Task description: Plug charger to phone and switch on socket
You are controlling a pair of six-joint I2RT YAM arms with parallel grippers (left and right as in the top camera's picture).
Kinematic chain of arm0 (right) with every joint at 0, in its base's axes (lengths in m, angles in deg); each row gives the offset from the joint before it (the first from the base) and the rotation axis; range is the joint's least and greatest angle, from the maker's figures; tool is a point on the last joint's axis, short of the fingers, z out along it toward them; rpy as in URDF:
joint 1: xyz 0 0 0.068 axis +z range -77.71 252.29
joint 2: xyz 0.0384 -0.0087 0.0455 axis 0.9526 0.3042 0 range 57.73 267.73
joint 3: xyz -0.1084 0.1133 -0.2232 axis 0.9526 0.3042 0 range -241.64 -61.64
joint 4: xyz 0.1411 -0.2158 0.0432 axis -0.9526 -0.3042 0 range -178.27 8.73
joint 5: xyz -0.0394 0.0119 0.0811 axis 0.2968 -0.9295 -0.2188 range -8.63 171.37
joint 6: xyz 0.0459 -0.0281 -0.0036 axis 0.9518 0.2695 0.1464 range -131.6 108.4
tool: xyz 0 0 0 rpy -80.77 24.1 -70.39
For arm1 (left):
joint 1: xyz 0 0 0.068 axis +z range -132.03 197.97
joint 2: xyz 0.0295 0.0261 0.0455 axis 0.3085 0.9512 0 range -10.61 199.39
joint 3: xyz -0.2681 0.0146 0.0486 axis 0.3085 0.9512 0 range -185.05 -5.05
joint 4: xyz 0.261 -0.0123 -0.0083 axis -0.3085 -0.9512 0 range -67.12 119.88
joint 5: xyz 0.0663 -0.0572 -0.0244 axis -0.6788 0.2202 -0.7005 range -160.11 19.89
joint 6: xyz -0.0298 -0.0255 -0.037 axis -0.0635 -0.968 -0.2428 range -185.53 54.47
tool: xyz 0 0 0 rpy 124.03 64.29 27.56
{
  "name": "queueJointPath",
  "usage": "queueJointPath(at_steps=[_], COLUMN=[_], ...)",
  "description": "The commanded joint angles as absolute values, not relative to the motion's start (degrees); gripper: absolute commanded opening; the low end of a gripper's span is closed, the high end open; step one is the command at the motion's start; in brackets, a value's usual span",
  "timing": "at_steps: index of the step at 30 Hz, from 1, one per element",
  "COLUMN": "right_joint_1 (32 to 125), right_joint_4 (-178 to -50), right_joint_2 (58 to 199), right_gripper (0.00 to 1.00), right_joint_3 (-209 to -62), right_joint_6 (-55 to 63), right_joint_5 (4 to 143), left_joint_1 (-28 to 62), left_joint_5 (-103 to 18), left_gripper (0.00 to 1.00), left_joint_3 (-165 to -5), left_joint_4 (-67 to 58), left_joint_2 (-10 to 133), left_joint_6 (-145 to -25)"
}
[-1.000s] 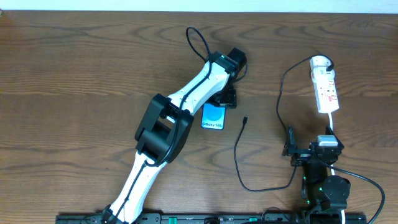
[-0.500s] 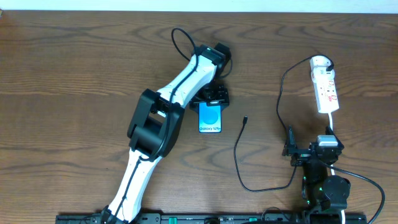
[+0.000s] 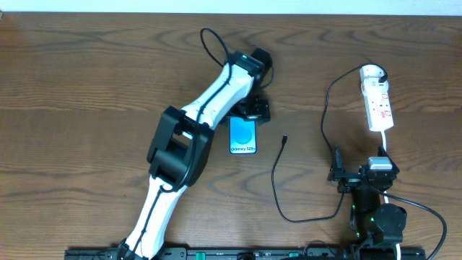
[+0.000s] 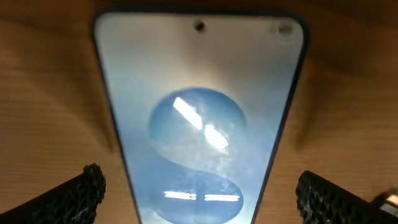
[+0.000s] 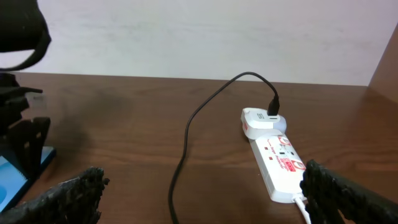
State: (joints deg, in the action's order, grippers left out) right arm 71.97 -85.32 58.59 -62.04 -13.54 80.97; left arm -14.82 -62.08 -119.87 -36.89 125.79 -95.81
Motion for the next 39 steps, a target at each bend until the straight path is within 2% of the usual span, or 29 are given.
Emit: queueJointPath(at_steps=[1, 16, 27, 39], right_joint_1=[71.8, 71.8, 71.8, 71.8], right_joint_4=[-85.6, -85.6, -85.6, -85.6], right_joint_2=[58.4, 58.4, 58.4, 58.4], right_gripper=[0.99, 0.99, 0.99, 0.99], right_joint_3=[-62.0, -62.0, -62.0, -62.0], right_joint_6=[-13.8, -13.8, -13.8, -13.8], right_joint_5=[81.0, 81.0, 81.0, 81.0], left_joint_1=[-15.9, -16.2, -16.2, -16.2], left_joint_5=[-66.8, -66.7, -66.7, -66.7], left_gripper=[1.00, 1.00, 0.82, 0.80], left_joint_3=[-117.8, -108.3, -107.3, -109.1], left_joint_4=[-36.5, -29.1, -28.7, -30.2], left_joint_2=[124.1, 124.1, 124.1, 123.7], left_joint_6=[-97.6, -99.3, -99.3, -99.3])
